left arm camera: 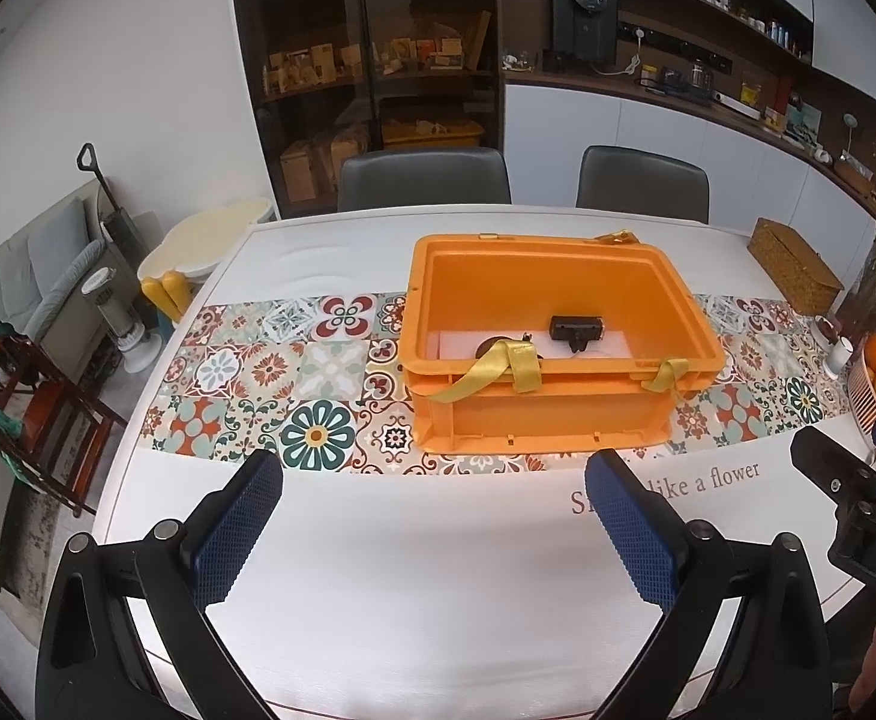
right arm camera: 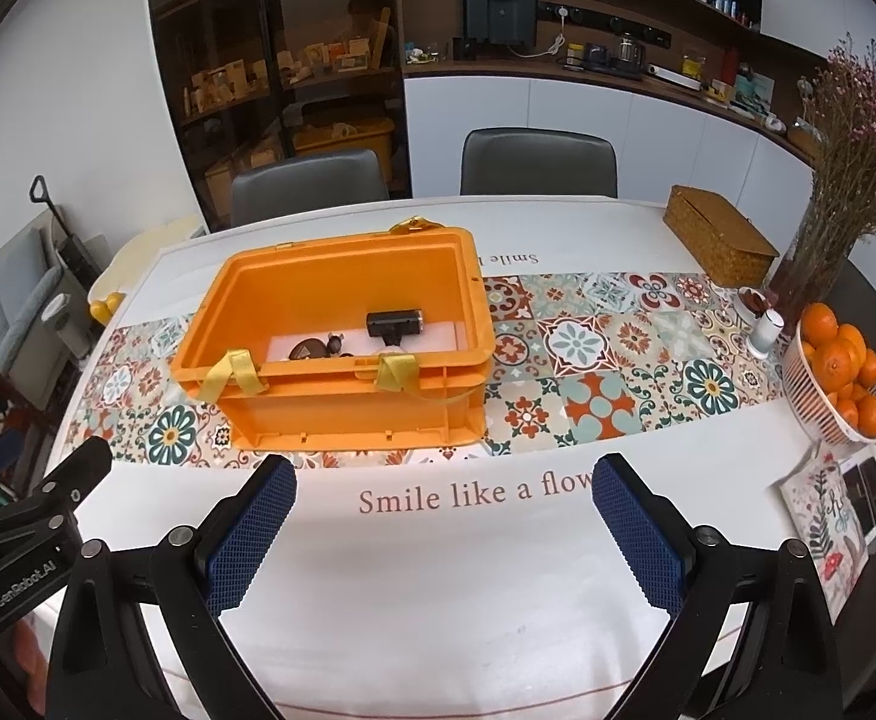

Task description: Organize rigid objects

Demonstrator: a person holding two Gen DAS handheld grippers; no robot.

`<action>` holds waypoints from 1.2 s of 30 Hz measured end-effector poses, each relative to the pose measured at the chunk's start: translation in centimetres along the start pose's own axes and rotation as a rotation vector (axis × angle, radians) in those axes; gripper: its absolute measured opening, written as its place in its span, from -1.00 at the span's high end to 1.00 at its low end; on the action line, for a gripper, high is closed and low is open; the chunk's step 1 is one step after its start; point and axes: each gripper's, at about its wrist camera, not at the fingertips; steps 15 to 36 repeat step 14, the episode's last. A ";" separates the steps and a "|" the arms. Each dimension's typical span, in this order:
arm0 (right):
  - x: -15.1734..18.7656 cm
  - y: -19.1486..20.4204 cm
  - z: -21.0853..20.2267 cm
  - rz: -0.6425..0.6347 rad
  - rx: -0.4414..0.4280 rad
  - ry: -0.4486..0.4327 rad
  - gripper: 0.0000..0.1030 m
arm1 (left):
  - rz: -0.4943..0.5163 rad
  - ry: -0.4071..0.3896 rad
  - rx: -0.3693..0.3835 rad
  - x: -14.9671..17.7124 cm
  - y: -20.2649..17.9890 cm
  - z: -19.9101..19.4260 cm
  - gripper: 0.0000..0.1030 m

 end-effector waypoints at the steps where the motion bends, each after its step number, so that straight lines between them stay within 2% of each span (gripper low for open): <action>1: 0.0 0.0 0.0 0.000 -0.001 -0.001 -0.94 | 0.001 0.001 -0.001 0.0 0.0 0.0 -1.00; 36: 0.1 0.1 0.4 -0.001 -0.003 0.004 -0.94 | -0.003 0.015 0.014 0.1 -0.2 0.2 -1.00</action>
Point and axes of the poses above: each gripper's, at about its wrist camera, not at the fingertips, and z roughly the way its jaws point, y to its left, x to its underside, and after that the axes turned 13 degrees about -y, right-handed
